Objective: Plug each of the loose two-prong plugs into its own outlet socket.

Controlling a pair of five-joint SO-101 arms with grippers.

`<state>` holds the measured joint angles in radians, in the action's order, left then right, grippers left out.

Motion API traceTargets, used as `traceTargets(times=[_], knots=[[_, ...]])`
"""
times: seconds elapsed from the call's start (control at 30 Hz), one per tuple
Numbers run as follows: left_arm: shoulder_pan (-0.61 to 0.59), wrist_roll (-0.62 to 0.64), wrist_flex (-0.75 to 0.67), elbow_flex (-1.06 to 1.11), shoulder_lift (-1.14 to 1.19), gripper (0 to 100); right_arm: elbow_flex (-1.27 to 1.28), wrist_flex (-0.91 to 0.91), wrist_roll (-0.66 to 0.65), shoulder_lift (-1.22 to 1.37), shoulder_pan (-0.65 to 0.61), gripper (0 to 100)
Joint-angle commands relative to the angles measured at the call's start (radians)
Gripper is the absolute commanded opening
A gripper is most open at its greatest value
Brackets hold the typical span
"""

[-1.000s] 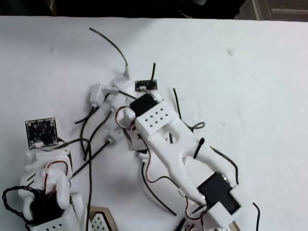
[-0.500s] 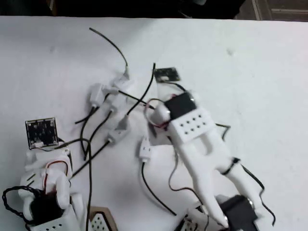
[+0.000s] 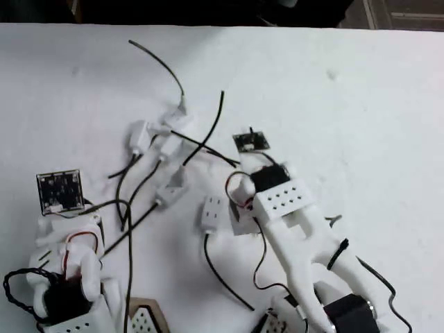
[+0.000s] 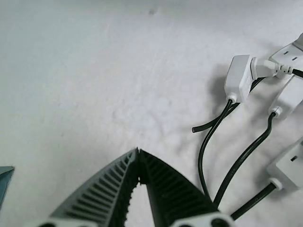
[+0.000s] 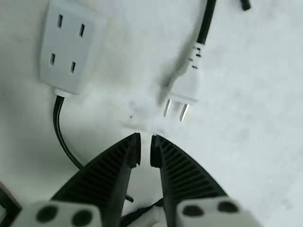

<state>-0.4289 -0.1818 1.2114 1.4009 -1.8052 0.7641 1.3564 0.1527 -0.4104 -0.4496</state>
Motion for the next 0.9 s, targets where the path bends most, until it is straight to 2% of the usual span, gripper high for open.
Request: traceTargets(times=[0.0, 0.1, 0.23, 0.53, 0.87], knots=[[0.001, 0.011, -0.023, -0.002, -0.002, 3, 0.006, -0.079, -0.107, -0.031, 0.091, 6.9], [0.001, 0.011, -0.023, -0.002, -0.002, 3, 0.008, -0.082, -0.184, -0.031, 0.166, 12.8], [0.001, 0.011, -0.032, 0.0, -0.002, 3, 0.014, -0.088, -0.239, -0.024, 0.223, 13.4], [0.001, 0.011, -0.04, 0.003, -0.002, 3, -0.017, -0.223, -0.236, 0.228, 0.226, 13.6], [0.001, 0.011, -0.04, 0.003, -0.002, 3, -0.115, -0.229, -0.232, 0.403, 0.22, 13.5]])
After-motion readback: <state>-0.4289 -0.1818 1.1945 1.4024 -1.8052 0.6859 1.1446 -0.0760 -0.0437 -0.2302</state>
